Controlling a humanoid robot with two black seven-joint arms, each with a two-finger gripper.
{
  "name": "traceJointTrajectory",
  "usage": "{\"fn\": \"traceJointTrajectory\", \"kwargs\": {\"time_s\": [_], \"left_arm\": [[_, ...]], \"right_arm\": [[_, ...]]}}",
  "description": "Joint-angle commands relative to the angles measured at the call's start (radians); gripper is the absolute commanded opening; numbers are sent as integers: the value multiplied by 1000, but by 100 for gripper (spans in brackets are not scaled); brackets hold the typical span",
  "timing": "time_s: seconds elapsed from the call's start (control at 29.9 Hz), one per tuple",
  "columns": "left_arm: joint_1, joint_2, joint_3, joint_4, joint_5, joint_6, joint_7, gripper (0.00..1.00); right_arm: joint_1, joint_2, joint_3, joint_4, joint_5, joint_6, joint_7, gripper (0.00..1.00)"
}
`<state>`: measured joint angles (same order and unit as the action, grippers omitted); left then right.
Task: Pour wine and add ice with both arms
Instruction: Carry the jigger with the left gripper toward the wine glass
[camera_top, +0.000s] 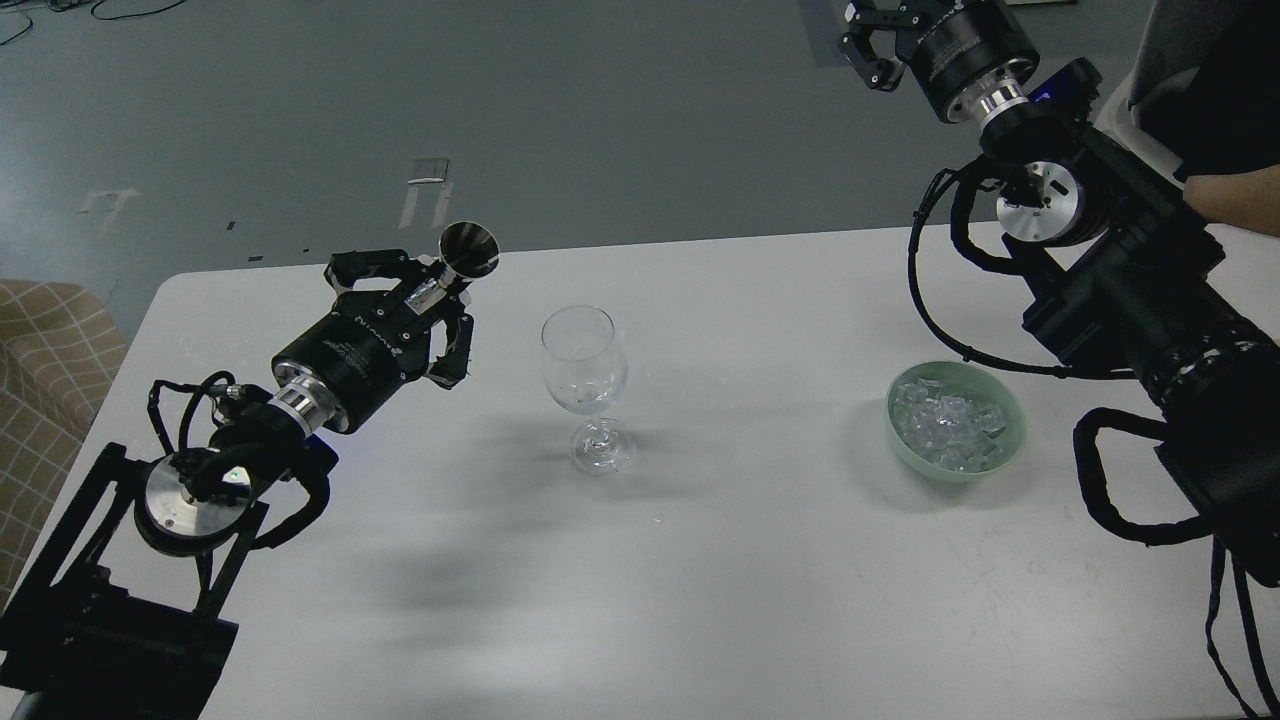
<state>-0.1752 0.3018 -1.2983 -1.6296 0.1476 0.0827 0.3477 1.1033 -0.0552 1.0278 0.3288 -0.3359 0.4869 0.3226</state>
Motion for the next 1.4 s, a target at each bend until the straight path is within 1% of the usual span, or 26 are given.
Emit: {"fn": "traceJointTrajectory", "kwargs": {"time_s": [0.0,0.43,0.63,0.84,1.37], "left_arm": [[-1,0,25,-1,42,2,0,0],[-9,-3,34,-4,144,-3,0,0],[-13,-26,67,-16,162,-1,-1,0],[-18,-52,68,-22,188,-1,-1,0],[-17,-53,70,-22,303,-11,-4,0]], "right_arm": [[0,1,0,1,0,1,1,100],[1,3,1,1,0,-1,1,100],[1,3,1,1,0,-1,1,100],[3,3,1,1,0,-1,1,100],[3,5,3,1,1,-1,1,100]]}}
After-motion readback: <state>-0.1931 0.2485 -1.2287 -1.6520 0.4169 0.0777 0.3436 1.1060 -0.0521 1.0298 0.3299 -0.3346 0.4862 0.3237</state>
